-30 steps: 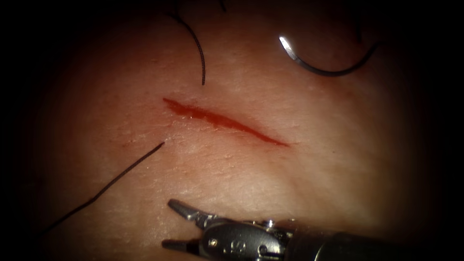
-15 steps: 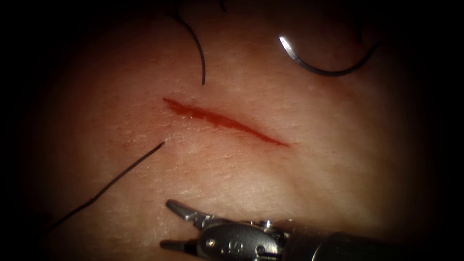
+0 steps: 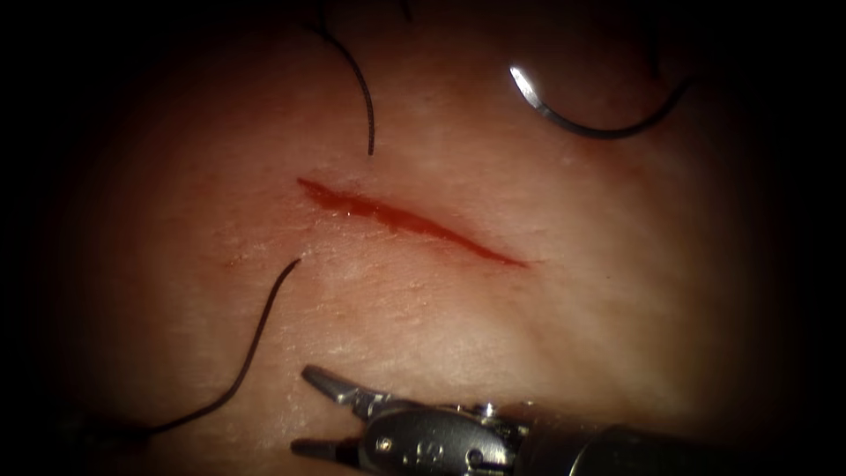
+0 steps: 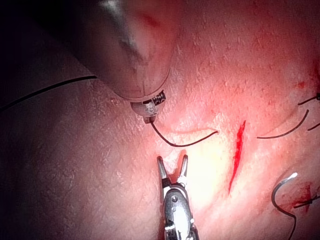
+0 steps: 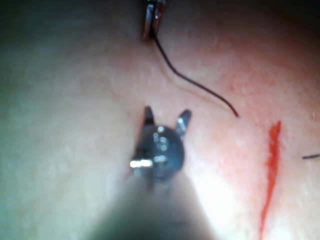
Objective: Wound Closure
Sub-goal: Wrap the thread counterclockwise twice around the right gripper using the left gripper
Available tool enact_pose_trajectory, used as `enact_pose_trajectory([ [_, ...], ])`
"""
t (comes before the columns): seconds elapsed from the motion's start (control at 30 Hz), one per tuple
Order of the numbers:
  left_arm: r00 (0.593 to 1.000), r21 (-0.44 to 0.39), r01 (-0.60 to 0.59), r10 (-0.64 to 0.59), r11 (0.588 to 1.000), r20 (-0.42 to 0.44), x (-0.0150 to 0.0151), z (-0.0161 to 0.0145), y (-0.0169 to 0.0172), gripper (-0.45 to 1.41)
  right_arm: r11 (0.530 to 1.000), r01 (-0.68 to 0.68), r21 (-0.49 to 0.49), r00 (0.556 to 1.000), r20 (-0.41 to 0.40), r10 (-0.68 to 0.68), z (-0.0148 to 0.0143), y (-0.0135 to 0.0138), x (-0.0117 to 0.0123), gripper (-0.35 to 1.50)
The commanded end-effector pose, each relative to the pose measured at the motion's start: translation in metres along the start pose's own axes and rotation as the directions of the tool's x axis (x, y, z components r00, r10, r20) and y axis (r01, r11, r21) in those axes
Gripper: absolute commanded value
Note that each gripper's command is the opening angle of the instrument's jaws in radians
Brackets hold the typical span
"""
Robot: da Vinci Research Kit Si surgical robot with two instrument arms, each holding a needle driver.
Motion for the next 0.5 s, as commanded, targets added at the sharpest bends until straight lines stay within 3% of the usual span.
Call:
enact_pose_trajectory([
  [0.03, 1.000, -0.002, -0.011, 0.011, 1.000, -0.011, 0.0005, 0.0009, 0.0005, -0.45, 1.000, -0.001, 0.002, 1.000, -0.002, 0.001, 0.0008, -0.0004, -0.0002, 1.25],
  [0.37, 0.998, 0.026, -0.023, 0.024, 0.999, -0.064, 0.0037, 0.0011, -0.0020, -0.45, 1.000, -0.004, -0.003, 1.000, -0.002, 0.004, 0.0005, -0.0001, -0.0001, 1.21],
  [0.5, 0.996, 0.043, -0.043, 0.046, 0.998, -0.073, 0.0047, 0.0004, -0.0033, -0.45, 0.999, 0.006, -0.041, 1.000, 0.029, -0.005, -0.0014, 0.0023, 0.0000, 1.20],
])
